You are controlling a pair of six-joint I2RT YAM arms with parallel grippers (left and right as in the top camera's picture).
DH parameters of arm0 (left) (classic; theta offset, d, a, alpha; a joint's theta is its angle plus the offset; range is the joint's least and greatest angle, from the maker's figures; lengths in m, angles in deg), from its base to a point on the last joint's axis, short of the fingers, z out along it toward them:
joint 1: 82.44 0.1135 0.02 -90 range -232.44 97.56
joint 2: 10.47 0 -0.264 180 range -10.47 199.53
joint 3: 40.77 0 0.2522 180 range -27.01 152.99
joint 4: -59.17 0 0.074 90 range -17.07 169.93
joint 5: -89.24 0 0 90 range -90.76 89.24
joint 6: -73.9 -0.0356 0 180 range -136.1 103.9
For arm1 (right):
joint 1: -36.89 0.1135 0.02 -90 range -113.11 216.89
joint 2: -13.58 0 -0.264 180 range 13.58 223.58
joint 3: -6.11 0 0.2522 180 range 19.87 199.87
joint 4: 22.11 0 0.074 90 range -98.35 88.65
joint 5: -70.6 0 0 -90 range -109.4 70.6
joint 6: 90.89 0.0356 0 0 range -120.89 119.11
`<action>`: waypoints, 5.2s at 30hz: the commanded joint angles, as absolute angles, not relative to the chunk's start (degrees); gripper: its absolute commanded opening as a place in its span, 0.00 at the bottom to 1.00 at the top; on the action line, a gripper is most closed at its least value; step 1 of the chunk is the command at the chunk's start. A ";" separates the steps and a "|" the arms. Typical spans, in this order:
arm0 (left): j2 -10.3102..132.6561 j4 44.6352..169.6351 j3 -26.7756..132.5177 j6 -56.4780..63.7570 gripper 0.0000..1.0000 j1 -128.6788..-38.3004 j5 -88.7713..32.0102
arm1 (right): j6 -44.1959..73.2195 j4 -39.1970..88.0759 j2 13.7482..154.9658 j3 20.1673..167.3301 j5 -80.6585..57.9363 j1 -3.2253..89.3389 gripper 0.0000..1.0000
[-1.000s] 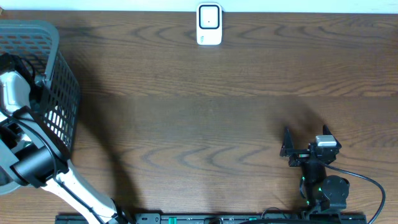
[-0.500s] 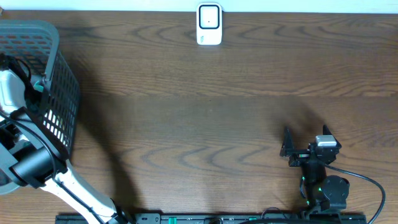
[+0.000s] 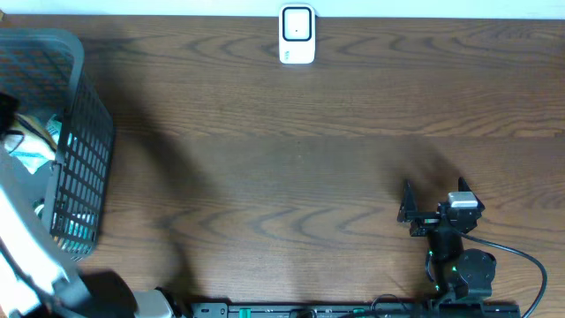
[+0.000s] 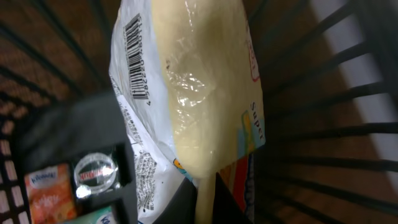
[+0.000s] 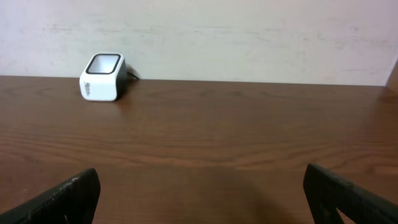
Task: Scan the item barcode
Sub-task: 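Grasp the white-and-yellow snack packet with the left gripper, then lift the packet out and carry it toward the white scanner, then release the packet on the table in front of the scanner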
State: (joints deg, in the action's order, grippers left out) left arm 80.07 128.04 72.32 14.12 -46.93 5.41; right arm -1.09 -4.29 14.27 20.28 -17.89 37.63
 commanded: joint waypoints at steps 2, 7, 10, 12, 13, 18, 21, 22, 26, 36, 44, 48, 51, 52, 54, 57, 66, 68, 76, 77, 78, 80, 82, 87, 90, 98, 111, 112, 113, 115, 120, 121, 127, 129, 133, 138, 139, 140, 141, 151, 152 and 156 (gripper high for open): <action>72.29 127.71 73.48 14.69 0.07 -46.74 5.91 | -0.09 -4.07 13.97 20.19 -17.78 38.06 0.99; 66.47 126.84 73.48 14.67 0.07 -46.78 4.51 | -0.09 -4.07 13.97 20.19 -17.78 38.06 0.99; 64.18 124.57 73.48 14.64 0.07 -46.78 -2.35 | -0.09 -4.05 13.97 20.19 -17.78 38.06 0.99; 63.28 122.05 73.48 14.64 0.07 -46.78 -8.80 | -0.09 -4.07 13.97 20.19 -17.78 38.06 0.99; 63.00 120.72 73.48 14.64 0.07 -46.78 -11.90 | -0.09 -4.07 13.97 20.19 -17.78 38.06 0.99; 62.82 111.45 73.48 14.67 0.07 -46.87 -30.74 | -0.09 -4.07 13.97 20.19 -17.78 38.06 0.99; 63.17 106.97 73.46 14.67 0.07 -48.62 -38.11 | -0.09 -4.07 13.97 20.19 -17.78 38.06 0.99; 63.33 106.80 73.46 14.67 0.07 -49.80 -38.68 | -0.09 -4.07 13.97 20.19 -17.78 38.06 0.99; 65.03 106.84 72.50 14.05 0.07 -57.36 -38.72 | -0.09 -4.07 13.97 20.19 -17.78 38.06 0.99; 79.96 102.49 72.21 10.34 0.07 -80.53 -38.72 | -0.09 -4.05 13.97 20.19 -17.78 38.06 0.99; 96.92 101.20 72.21 10.32 0.07 -93.80 -38.68 | -0.09 -4.05 13.97 20.19 -17.78 38.06 0.99; 106.54 99.26 72.21 10.82 0.07 -99.04 -38.74 | -0.09 -4.05 13.97 20.19 -17.78 38.06 0.99; 111.83 97.46 72.21 14.60 0.07 -102.45 -38.94 | -0.09 -4.05 13.97 20.19 -17.78 38.06 0.99; 113.16 96.85 72.21 15.30 0.07 -103.61 -39.48 | -0.09 -4.05 13.97 20.19 -17.78 38.06 0.99; 114.56 96.28 72.21 15.30 0.07 -105.49 -40.40 | -0.09 -4.07 13.97 20.19 -17.78 38.06 0.99; 114.49 96.11 72.24 14.21 0.08 -107.59 -40.42 | -0.09 -4.07 13.97 20.19 -17.78 38.06 0.99; 108.37 94.84 73.11 14.16 0.29 -107.08 -40.88 | -0.09 -4.07 13.97 20.19 -17.78 38.06 0.99; 105.49 94.43 73.11 12.74 0.38 -105.66 -40.86 | -0.09 -4.07 13.97 20.19 -17.78 38.06 0.99; 95.02 98.18 73.09 4.07 0.54 -97.12 -29.43 | -0.09 -4.07 13.97 20.19 -17.78 38.06 0.99; 94.60 99.65 73.09 4.07 0.54 -96.16 -26.26 | -0.09 -4.07 13.97 20.19 -17.78 38.06 0.99; 94.56 100.87 73.09 4.07 0.54 -95.50 -23.86 | -0.09 -4.07 13.97 20.19 -17.78 38.06 0.99; 94.84 103.58 73.02 4.09 0.54 -94.32 -19.14 | -0.09 -4.05 13.97 20.19 -17.78 38.06 0.99; 95.67 105.14 72.59 4.09 0.55 -93.84 -15.79 | -0.09 -4.07 13.97 20.19 -17.78 38.06 0.99; 99.85 105.73 71.47 4.77 0.55 -94.87 -15.07 | -0.09 -4.07 13.97 20.19 -17.78 38.06 0.99; 103.54 105.90 71.47 5.14 0.55 -96.51 -15.07 | -0.09 -4.07 13.97 20.19 -17.78 38.06 0.99; 114.36 104.15 71.47 8.13 0.42 -101.53 -15.07 | -0.09 -4.07 13.97 20.19 -17.78 38.06 0.99; 118.41 103.65 71.47 15.08 0.42 -112.66 -15.70 | -0.09 -4.07 13.97 20.19 -17.78 38.06 0.99; 118.41 103.65 71.47 15.06 0.42 -113.58 -15.70 | -0.09 -4.07 13.97 20.19 -17.78 38.06 0.99; 118.41 103.63 71.47 15.06 0.42 -114.25 -15.70 | -0.09 -4.07 13.97 20.19 -17.78 38.06 0.99; 118.32 103.50 71.47 15.06 0.42 -115.26 -15.73 | -0.09 -4.07 13.97 20.19 -17.78 38.06 0.99; 117.01 103.52 72.78 10.84 0.42 -114.84 -18.76 | -0.09 -4.07 13.97 20.19 -17.78 38.06 0.99; 116.39 103.52 73.13 9.81 0.42 -114.47 -19.33 | -0.09 -4.07 13.97 20.19 -17.78 38.06 0.99; 107.85 103.52 73.81 5.99 0.42 -110.58 -19.55 | -0.09 -4.07 13.97 20.19 -17.78 38.06 0.99; 103.91 103.50 73.81 5.49 0.43 -108.61 -19.55 | -0.09 -4.07 13.97 20.19 -17.78 38.06 0.99; 96.59 103.52 73.81 5.46 0.48 -104.16 -19.55 | -0.09 -4.07 13.97 20.19 -17.78 38.06 0.99; 88.46 103.69 73.81 5.33 0.49 -96.96 -19.55 | -0.09 -4.07 13.97 20.19 -17.78 38.06 0.99; 86.98 103.78 73.81 5.33 0.50 -95.37 -19.55 | -0.09 -4.07 13.97 20.19 -17.78 38.06 0.99; 85.62 103.98 73.81 5.31 0.50 -93.77 -19.55 | -0.09 -4.05 13.97 20.19 -17.78 38.06 0.99; 84.42 104.22 73.79 5.33 0.50 -92.24 -19.55 | -0.09 -4.07 13.97 20.19 -17.78 38.06 0.99; 76.53 111.89 73.79 4.90 0.55 -75.96 -19.51 | -0.09 -4.07 13.97 20.19 -17.78 38.06 0.99; 76.16 113.53 73.79 4.87 0.54 -73.95 -19.51 | -0.09 -4.07 13.97 20.19 -17.78 38.06 0.99; 75.63 119.25 73.79 4.90 0.54 -66.52 -19.48 | -0.09 -4.07 13.97 20.19 -17.78 38.06 0.99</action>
State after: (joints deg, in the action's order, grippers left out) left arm 76.37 117.40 73.26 5.90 -70.60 -19.05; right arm -1.07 -4.29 14.27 20.28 -17.89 37.63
